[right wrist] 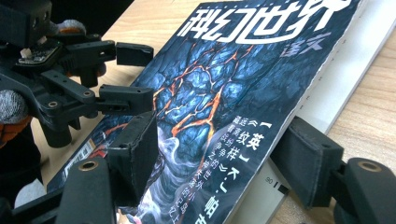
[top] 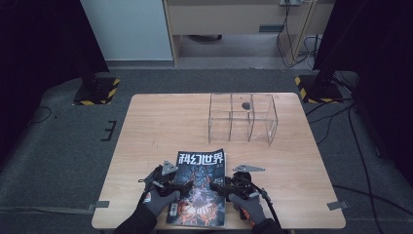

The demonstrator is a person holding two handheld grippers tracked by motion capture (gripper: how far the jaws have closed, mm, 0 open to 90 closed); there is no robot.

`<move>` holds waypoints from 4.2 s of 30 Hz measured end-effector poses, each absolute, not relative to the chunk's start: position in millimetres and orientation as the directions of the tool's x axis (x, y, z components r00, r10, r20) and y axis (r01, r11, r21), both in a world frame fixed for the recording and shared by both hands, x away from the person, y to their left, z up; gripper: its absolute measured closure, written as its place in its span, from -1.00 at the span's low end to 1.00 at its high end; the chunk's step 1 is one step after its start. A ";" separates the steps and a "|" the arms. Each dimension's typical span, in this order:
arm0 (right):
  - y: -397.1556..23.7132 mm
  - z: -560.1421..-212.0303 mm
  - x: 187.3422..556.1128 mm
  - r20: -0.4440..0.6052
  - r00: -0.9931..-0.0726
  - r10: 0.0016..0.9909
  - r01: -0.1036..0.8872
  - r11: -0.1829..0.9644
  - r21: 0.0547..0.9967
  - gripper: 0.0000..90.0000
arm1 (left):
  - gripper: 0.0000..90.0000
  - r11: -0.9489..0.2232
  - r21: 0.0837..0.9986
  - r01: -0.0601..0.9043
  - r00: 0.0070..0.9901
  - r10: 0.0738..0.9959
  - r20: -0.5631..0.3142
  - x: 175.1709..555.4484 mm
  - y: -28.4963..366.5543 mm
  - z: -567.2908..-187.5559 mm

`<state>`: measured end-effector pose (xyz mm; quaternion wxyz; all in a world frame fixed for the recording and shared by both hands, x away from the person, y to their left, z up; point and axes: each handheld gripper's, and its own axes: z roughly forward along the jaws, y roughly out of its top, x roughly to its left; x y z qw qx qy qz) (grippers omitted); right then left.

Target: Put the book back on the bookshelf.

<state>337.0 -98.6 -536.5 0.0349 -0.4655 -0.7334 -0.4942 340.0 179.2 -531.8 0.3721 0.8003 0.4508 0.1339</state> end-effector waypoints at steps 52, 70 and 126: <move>-84.5 -526.1 357.5 0.430 -0.621 0.655 0.675 0.169 0.718 -0.09 | -0.74 -0.309 0.721 0.620 0.565 0.814 -0.137 342.4 183.6 -532.2; -84.8 -528.0 362.3 0.377 -0.631 0.678 0.651 0.199 0.732 0.13 | -0.72 -0.307 0.721 0.621 0.563 0.815 -0.138 342.8 185.1 -531.9; -91.8 -477.9 334.3 0.332 -0.720 0.610 0.502 0.127 0.855 0.93 | -0.66 -0.179 0.786 0.592 0.552 0.801 -0.234 343.0 204.0 -515.9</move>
